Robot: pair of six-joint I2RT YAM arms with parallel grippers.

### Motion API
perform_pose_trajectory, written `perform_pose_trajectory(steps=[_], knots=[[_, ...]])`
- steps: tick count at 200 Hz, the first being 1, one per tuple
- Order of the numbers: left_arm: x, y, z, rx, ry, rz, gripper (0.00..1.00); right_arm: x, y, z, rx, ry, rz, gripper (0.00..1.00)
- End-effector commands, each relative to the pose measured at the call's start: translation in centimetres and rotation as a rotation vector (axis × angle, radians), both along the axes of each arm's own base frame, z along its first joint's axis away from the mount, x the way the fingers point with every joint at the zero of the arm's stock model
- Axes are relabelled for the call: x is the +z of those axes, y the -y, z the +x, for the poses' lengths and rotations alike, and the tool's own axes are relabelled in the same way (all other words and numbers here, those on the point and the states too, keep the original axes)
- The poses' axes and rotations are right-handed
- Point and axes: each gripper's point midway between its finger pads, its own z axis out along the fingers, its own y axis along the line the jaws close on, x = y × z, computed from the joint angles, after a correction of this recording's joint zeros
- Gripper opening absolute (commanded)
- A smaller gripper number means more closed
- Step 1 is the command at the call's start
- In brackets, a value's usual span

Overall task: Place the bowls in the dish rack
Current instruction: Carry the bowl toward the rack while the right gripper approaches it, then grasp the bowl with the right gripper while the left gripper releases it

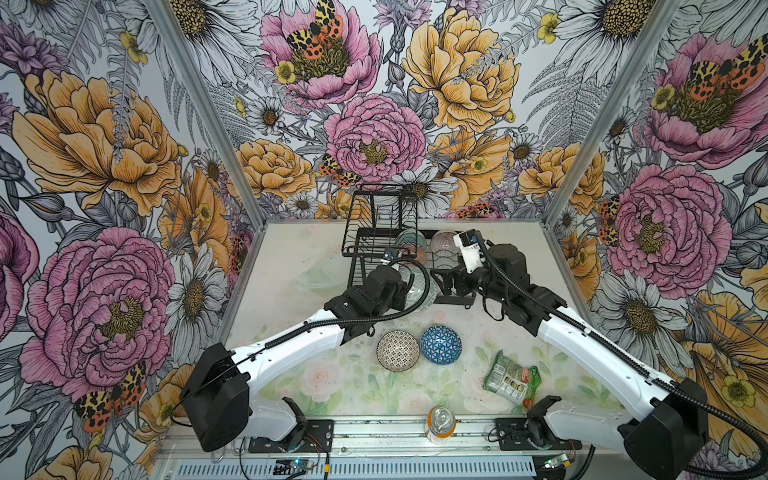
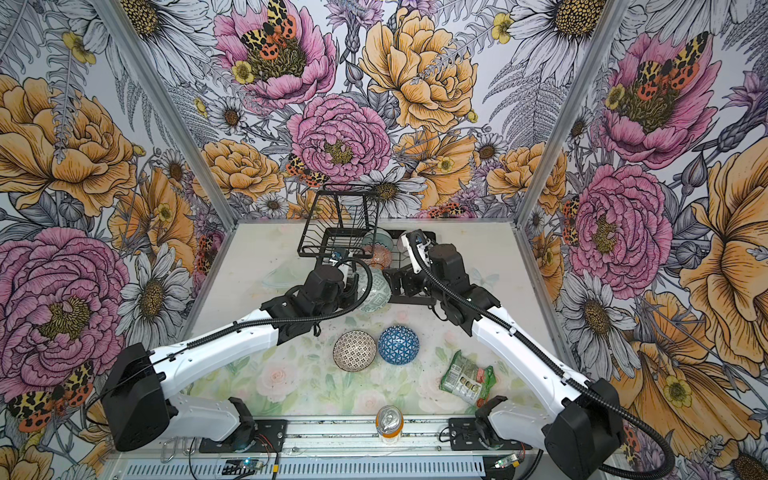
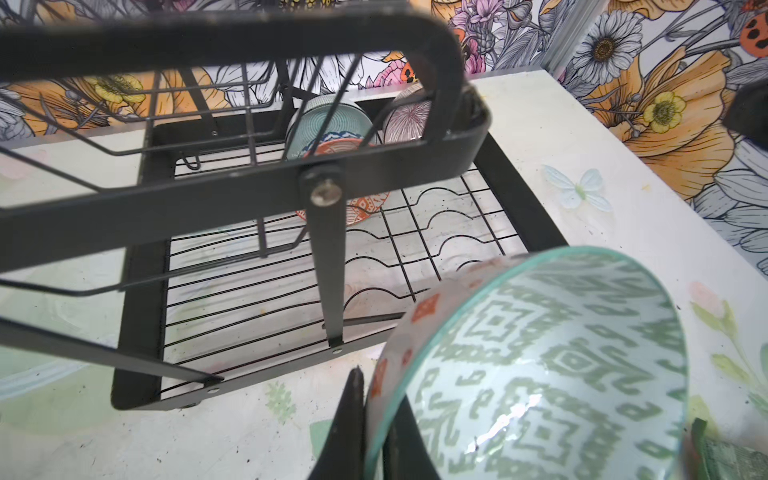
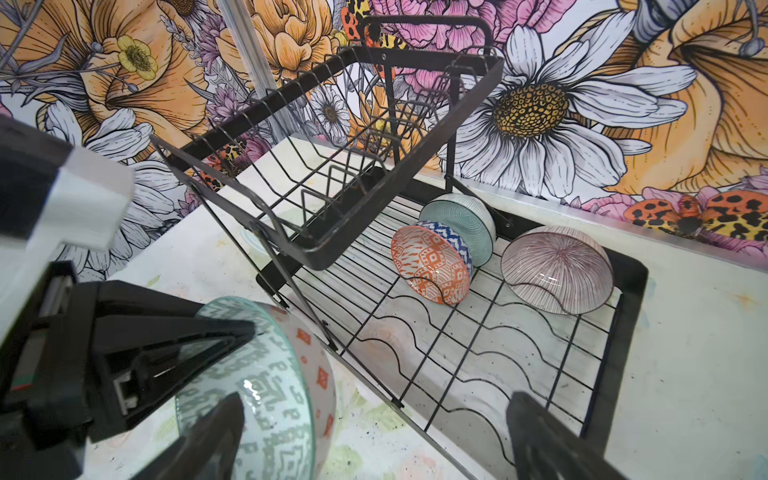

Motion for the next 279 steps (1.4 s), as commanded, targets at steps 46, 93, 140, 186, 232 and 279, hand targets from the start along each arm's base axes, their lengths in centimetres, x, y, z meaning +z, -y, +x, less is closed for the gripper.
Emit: perform_pose_trajectory(steps=[46,93,140,186,232,279], knots=[[4.2,4.7,1.9,-0.093,0.095,-0.166,0.0,-1.1,-0.1,-0.5,-0.043,-0.073,0.058,0.99],[4.7,6.2,2.4,-0.135,0.103,-0.183,0.0,-2.1,0.4,0.3,-0.099,-0.097,0.046,0.94],[5.9,6.8,2.7,-0.149,0.126,-0.212,0.0,-3.1,0.3,1.2,-0.126,-0.12,0.03,0.87],[6.3,6.9,2.4,-0.156,0.139,-0.224,0.0,-3.3,0.4,1.9,-0.147,-0.124,0.026,0.67],[6.4,6.8,2.2,-0.165,0.148,-0.232,0.0,-3.5,0.6,2.1,-0.16,-0.129,0.025,0.43],[5.6,6.9,1.6,-0.188,0.13,-0.224,0.0,-3.2,0.7,2.1,-0.163,-0.123,0.027,0.08]])
